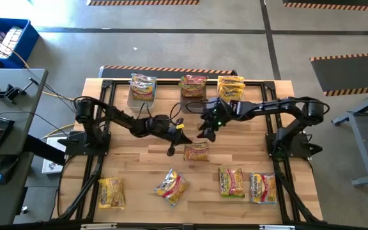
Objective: Sort Maruchan noodles
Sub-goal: Put the green noodle pack into the black bin
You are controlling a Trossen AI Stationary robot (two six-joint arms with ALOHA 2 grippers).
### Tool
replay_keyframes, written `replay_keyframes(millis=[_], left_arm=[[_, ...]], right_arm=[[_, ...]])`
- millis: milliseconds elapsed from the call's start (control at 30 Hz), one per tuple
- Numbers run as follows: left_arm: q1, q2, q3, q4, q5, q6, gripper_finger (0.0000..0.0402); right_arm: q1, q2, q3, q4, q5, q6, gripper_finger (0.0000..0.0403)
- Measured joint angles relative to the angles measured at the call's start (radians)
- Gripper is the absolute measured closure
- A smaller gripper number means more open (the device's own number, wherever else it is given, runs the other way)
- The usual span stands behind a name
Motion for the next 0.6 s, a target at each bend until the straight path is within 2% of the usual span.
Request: replay_keyframes(millis=[133, 200, 600], left_arm=[[0.000, -0.021, 0.000, -0.006, -0.016, 0.002, 0.0401], [0.000, -0.027, 0.000, -0.001, -0.027, 0.004, 0.0401], [0.000, -0.027, 0.000, 0.001, -0.046, 0.002, 0.0401]], right_arm=[[-0.014, 0.056, 0.000, 0.066, -0.180, 0.028, 0.0139], [-0.012, 0.082, 0.000, 0.096, -0.231, 0.049, 0.0139], [0.037, 0.186, 0.000, 0.147, -0.269, 0.060, 0.0140]])
